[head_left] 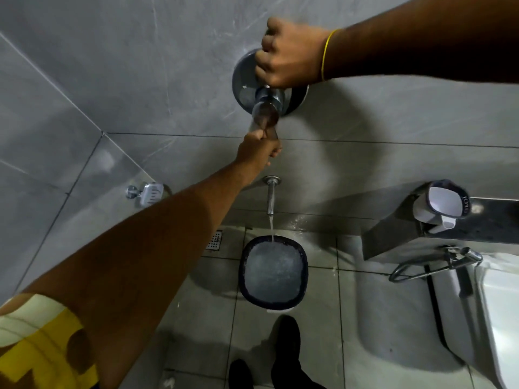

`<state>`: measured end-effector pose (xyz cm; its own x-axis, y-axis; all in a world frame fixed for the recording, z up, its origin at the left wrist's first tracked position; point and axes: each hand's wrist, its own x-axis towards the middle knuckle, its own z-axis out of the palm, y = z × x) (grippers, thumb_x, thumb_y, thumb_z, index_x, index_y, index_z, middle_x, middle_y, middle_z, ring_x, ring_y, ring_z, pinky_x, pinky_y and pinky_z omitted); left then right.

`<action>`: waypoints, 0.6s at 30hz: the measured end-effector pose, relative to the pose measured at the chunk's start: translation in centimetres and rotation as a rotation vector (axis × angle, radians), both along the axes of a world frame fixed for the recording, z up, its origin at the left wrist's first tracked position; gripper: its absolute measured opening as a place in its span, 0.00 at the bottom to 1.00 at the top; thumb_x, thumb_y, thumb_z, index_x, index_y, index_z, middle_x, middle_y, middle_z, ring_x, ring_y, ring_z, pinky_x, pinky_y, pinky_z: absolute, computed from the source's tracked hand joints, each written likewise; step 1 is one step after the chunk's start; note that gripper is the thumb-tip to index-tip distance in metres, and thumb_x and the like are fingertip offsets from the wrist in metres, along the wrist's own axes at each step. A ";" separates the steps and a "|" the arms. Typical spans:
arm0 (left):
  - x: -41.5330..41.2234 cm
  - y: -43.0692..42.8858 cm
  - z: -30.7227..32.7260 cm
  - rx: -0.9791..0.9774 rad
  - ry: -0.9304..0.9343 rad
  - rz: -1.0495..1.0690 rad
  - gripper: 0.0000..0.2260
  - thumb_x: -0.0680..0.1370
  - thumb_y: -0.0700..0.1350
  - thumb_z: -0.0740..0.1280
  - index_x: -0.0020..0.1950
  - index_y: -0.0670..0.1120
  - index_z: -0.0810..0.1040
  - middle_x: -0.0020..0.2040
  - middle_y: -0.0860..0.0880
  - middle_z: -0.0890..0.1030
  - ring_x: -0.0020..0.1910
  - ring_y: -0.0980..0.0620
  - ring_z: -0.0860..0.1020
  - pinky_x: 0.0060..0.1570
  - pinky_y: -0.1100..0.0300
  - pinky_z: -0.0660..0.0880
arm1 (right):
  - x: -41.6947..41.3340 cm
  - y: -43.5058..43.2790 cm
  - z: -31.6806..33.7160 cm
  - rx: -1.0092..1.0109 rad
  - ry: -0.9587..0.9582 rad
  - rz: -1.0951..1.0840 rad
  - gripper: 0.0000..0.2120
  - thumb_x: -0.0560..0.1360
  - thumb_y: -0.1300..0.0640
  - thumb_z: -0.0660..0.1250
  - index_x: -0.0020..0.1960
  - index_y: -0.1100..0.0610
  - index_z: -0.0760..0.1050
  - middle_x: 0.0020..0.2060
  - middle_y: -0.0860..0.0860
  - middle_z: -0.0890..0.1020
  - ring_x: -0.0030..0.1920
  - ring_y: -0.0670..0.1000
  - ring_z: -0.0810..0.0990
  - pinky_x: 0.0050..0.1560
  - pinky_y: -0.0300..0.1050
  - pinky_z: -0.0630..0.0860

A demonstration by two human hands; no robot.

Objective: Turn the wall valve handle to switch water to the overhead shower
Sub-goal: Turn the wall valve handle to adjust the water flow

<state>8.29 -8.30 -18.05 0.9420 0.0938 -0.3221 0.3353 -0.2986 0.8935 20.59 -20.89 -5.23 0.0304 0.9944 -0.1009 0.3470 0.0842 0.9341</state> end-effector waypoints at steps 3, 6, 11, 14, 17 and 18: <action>-1.5 1.7 -0.7 0.225 0.005 -0.142 0.11 0.77 0.48 0.70 0.56 0.44 0.81 0.55 0.42 0.85 0.57 0.40 0.82 0.57 0.49 0.79 | -0.3 -0.3 0.6 -0.016 0.088 -0.127 0.05 0.77 0.57 0.64 0.42 0.53 0.75 0.33 0.53 0.84 0.34 0.54 0.86 0.39 0.42 0.75; -3.1 4.2 -0.9 0.390 -0.014 -0.272 0.13 0.78 0.49 0.70 0.61 0.47 0.81 0.53 0.49 0.82 0.56 0.46 0.81 0.46 0.62 0.75 | -1.6 -1.2 -0.9 0.205 0.249 -0.332 0.08 0.74 0.54 0.67 0.38 0.55 0.79 0.29 0.53 0.85 0.29 0.55 0.86 0.35 0.39 0.76; -4.5 9.4 1.3 0.537 -0.189 -0.260 0.15 0.80 0.49 0.70 0.63 0.42 0.80 0.59 0.42 0.84 0.59 0.42 0.82 0.61 0.50 0.78 | -4.8 0.1 -4.1 0.830 0.775 -0.837 0.12 0.82 0.56 0.63 0.55 0.64 0.81 0.46 0.66 0.87 0.47 0.68 0.87 0.45 0.56 0.81; -4.5 11.9 4.1 0.695 -0.317 -0.186 0.20 0.80 0.48 0.69 0.70 0.41 0.76 0.70 0.41 0.78 0.71 0.39 0.75 0.73 0.50 0.69 | -5.9 0.3 -3.9 0.875 0.828 -0.900 0.14 0.82 0.54 0.61 0.62 0.60 0.77 0.54 0.63 0.86 0.53 0.66 0.87 0.48 0.57 0.82; -4.4 13.8 8.7 0.803 -0.459 -0.136 0.25 0.81 0.48 0.66 0.77 0.40 0.70 0.80 0.39 0.69 0.80 0.41 0.66 0.80 0.53 0.58 | -8.4 -0.9 -1.6 0.959 0.898 -0.915 0.20 0.77 0.55 0.65 0.68 0.59 0.72 0.61 0.61 0.82 0.58 0.66 0.83 0.55 0.56 0.80; -4.5 14.2 10.2 0.842 -0.522 -0.137 0.27 0.82 0.49 0.64 0.78 0.39 0.68 0.81 0.39 0.66 0.82 0.41 0.64 0.81 0.52 0.56 | -9.2 -1.5 -0.5 1.019 0.918 -0.899 0.23 0.76 0.56 0.66 0.70 0.59 0.71 0.63 0.61 0.80 0.61 0.65 0.82 0.58 0.55 0.79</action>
<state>3.75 5.93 -7.80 0.9665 -0.0189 0.2561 -0.1234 -0.9089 0.3984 11.35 -22.36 -5.78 0.9044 0.3548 0.2370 0.3782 -0.9238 -0.0603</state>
